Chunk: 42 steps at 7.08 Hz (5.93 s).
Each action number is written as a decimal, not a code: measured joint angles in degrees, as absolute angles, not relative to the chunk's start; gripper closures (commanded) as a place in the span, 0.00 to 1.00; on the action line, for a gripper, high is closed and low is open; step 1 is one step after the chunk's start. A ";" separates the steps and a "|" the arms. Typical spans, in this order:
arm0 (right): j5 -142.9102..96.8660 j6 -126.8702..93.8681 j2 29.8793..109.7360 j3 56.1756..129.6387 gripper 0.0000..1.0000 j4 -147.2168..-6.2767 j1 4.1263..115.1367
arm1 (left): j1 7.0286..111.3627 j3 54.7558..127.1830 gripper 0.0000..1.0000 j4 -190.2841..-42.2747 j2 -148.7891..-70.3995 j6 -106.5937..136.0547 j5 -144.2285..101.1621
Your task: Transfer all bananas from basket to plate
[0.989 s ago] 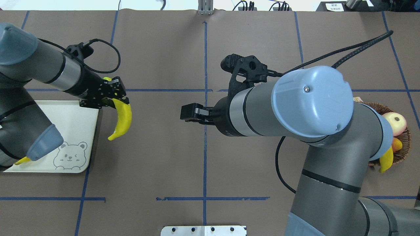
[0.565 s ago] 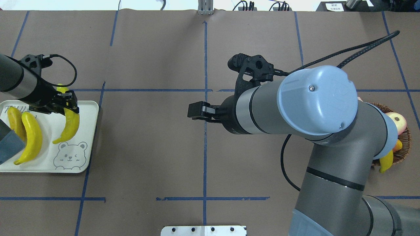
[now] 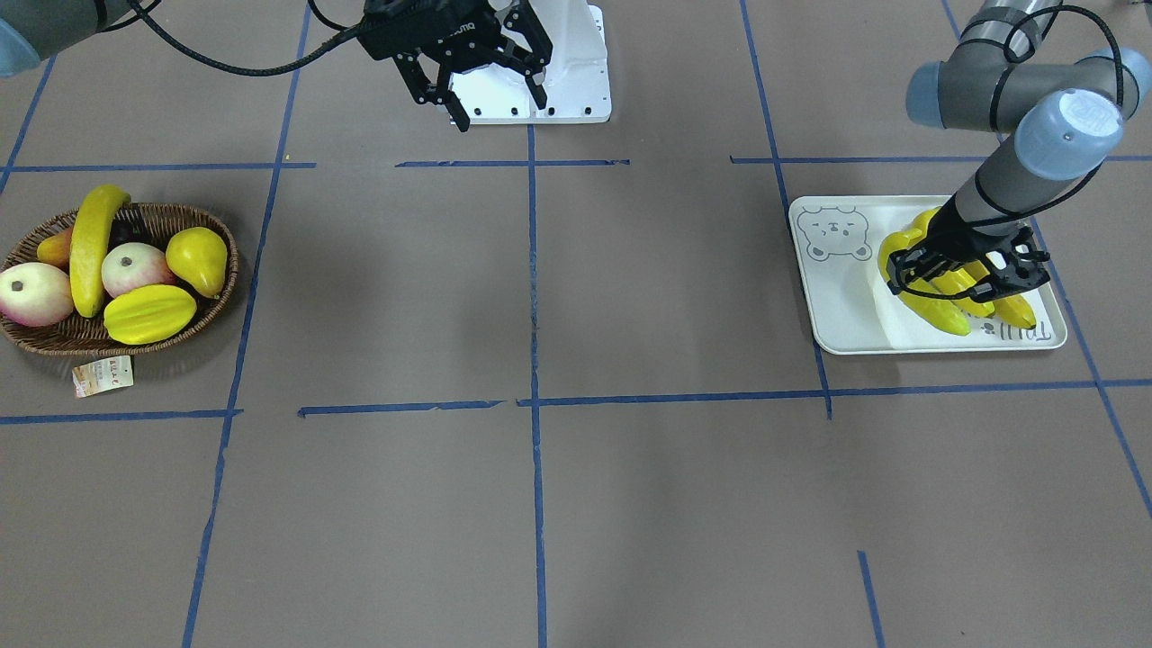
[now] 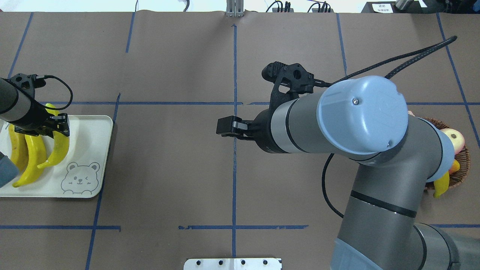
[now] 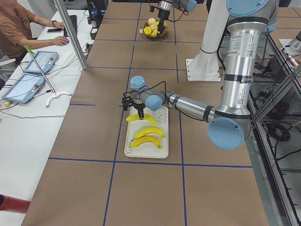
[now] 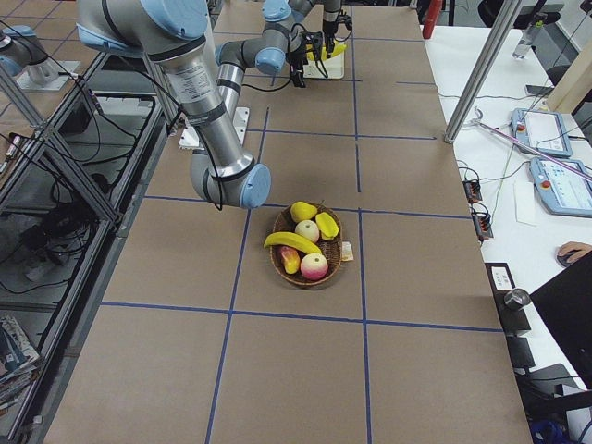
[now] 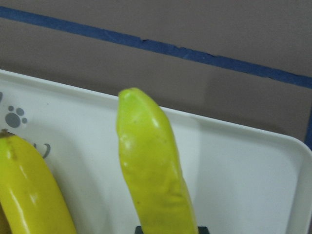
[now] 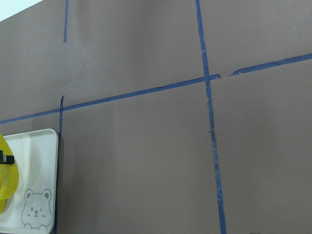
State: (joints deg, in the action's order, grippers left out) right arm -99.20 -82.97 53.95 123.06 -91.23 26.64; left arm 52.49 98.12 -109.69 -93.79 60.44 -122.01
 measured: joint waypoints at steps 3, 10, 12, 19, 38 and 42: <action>-99.71 -82.97 54.43 123.35 0.00 -91.33 27.29 | 52.64 98.18 0.00 -110.08 -93.72 60.44 -119.93; -106.73 -65.72 82.27 136.64 0.00 -90.49 35.63 | 54.57 110.97 0.00 -107.42 -96.46 62.91 -124.93; -111.54 -54.61 92.68 137.62 0.00 -88.18 41.48 | 54.39 111.31 0.00 -107.40 -97.31 64.18 -124.86; -114.51 -38.33 104.03 120.33 0.00 -85.48 46.72 | 53.39 111.03 0.00 -107.40 -98.64 65.89 -124.55; -127.91 -59.13 68.64 116.76 0.98 -84.86 49.55 | 52.44 112.60 0.01 -108.55 -102.93 71.38 -125.22; -118.37 -72.75 61.15 113.01 0.98 -68.48 37.01 | 50.92 113.13 0.01 -125.61 -106.71 89.49 -128.66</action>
